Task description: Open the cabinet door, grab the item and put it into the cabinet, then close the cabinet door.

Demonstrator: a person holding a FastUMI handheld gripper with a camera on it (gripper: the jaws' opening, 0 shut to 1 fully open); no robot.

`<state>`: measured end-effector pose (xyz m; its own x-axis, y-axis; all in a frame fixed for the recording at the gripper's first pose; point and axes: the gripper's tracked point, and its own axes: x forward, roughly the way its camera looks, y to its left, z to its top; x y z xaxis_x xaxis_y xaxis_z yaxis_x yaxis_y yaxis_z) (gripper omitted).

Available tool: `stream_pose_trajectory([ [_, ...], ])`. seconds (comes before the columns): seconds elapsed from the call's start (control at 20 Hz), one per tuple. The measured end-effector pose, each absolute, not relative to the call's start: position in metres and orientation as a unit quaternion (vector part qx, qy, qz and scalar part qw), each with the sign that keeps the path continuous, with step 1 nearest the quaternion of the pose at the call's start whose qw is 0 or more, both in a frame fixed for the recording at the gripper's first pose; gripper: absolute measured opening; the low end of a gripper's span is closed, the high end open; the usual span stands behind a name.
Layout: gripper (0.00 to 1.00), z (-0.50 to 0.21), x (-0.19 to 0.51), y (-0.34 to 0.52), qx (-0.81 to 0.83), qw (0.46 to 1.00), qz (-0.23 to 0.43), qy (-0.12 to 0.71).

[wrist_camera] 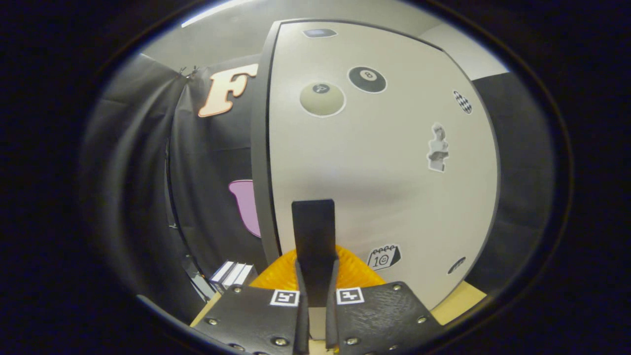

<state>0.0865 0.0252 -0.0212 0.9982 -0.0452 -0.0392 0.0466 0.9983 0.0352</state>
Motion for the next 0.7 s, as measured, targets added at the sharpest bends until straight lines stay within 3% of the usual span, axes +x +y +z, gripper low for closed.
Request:
stream_pose_trajectory([
  [0.7,0.13,-0.011,0.008,0.006,0.005,0.999,-0.033,0.016],
])
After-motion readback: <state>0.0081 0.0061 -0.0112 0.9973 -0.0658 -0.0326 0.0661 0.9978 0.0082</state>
